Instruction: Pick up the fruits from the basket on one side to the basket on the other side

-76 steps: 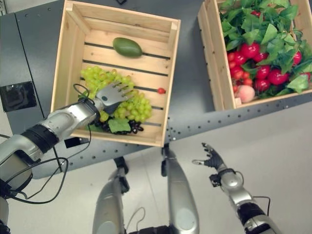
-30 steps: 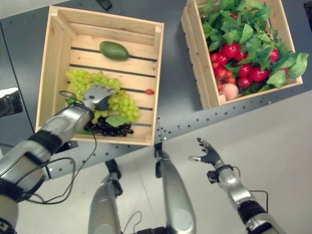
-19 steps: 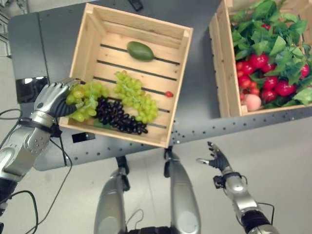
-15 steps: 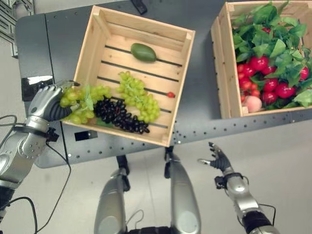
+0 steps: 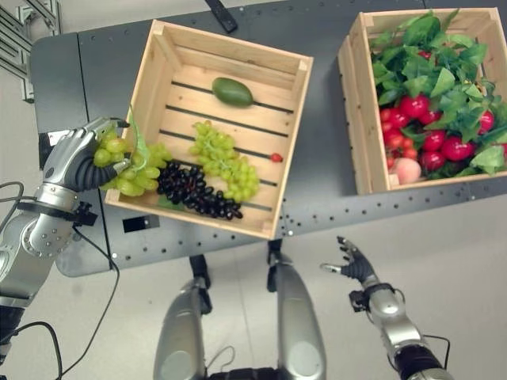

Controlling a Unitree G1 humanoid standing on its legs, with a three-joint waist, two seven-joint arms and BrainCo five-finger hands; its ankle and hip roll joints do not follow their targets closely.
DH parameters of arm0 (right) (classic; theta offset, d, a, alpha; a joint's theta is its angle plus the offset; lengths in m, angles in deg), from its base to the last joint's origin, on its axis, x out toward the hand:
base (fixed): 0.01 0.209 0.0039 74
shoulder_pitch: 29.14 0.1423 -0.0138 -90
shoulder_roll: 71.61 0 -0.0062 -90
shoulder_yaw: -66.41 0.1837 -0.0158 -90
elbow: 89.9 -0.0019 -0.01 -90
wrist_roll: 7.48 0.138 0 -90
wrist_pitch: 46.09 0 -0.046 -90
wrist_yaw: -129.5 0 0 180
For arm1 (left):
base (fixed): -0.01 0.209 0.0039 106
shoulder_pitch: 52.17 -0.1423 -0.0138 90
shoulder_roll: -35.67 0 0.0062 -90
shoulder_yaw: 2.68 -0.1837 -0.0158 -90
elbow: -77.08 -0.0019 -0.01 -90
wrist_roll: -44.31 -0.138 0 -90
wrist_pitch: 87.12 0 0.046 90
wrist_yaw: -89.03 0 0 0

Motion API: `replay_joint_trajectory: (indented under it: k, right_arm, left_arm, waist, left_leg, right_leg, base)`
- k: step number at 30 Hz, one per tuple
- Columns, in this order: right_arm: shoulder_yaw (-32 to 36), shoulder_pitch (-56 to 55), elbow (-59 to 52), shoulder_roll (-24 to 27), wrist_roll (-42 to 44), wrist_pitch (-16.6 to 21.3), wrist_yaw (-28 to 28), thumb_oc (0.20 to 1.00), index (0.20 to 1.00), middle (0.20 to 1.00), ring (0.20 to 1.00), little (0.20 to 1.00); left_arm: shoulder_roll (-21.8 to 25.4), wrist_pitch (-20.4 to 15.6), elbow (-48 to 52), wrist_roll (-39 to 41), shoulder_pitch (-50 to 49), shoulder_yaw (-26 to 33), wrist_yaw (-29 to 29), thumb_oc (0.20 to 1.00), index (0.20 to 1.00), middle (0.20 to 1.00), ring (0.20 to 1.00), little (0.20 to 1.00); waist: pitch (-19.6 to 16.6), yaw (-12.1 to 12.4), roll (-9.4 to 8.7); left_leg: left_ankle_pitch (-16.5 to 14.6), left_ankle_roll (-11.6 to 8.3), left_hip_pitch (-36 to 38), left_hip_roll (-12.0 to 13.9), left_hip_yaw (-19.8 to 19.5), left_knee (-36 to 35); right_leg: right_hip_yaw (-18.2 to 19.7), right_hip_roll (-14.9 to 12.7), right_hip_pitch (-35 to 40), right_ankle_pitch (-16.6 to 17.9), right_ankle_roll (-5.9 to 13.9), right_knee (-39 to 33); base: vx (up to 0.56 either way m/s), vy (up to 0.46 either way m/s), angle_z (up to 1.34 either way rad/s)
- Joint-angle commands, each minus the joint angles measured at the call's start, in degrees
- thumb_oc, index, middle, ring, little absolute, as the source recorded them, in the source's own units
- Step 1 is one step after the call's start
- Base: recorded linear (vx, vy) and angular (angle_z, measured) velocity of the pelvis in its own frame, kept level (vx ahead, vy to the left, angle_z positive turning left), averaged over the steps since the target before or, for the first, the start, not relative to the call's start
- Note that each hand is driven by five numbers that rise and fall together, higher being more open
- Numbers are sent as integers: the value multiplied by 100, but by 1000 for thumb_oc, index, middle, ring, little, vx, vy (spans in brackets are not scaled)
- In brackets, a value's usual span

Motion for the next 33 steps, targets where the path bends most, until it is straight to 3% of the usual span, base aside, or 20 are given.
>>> replay_joint_trajectory:
  k: [1,11,18,24,25,26,33]
  right_arm:
    - [-12,-215,-330,171,-165,33,-42,1000,1000,1000,1000,1000]
    - [126,-156,-946,543,-304,89,-99,1000,1000,1000,1000,1000]
    - [421,104,-2059,1370,-109,128,-460,1000,1000,1000,1000,1000]
    - [483,386,-2122,1461,21,179,-356,1000,1000,1000,1000,1000]
    - [444,411,-2194,1420,31,198,-359,1000,1000,1000,1000,1000]
    - [469,391,-2233,1406,19,196,-369,1000,1000,1000,1000,1000]
    - [289,309,-2330,1325,-105,214,-490,1000,1000,1000,1000,1000]
  left_arm:
    - [-62,-280,449,327,99,388,132,200,200,200,200,200]
    - [-281,-515,602,803,332,387,164,200,200,200,200,200]
    - [-389,-702,604,1409,545,221,66,200,200,200,200,200]
    - [-361,-715,413,1400,814,-17,78,200,200,200,200,200]
    - [-335,-708,338,1289,890,-115,79,774,774,774,774,774]
    - [-219,-714,318,1118,923,-152,22,1000,1000,1000,1000,1000]
    - [438,-789,59,5,1389,-739,-110,1000,1000,1000,1000,1000]
  waist:
    - [-358,-80,136]
    - [-449,-88,161]
    - [-582,-102,150]
    - [-601,-106,154]
    - [-616,-119,157]
    - [-610,-119,155]
    - [-625,-180,174]
  left_leg:
    - [-156,246,-205,63,-91,378]
    - [-193,236,-94,61,-86,375]
    - [-196,225,90,36,-74,294]
    - [-151,237,83,21,-69,284]
    - [-128,240,69,15,-60,257]
    - [-134,239,67,16,-59,257]
    - [-109,235,-13,51,-32,278]
  right_leg:
    - [245,-349,277,-614,756,135]
    - [265,-355,356,-676,767,191]
    - [262,-375,499,-672,795,169]
    - [272,-379,496,-626,800,156]
    - [274,-372,486,-605,800,128]
    - [276,-371,483,-610,802,127]
    - [296,-323,361,-610,811,148]
  base:
    - [0,0,0]
    - [3,0,0]
    - [5,1,0]
    - [0,0,0]
    - [0,0,0]
    - [0,0,0]
    - [0,0,0]
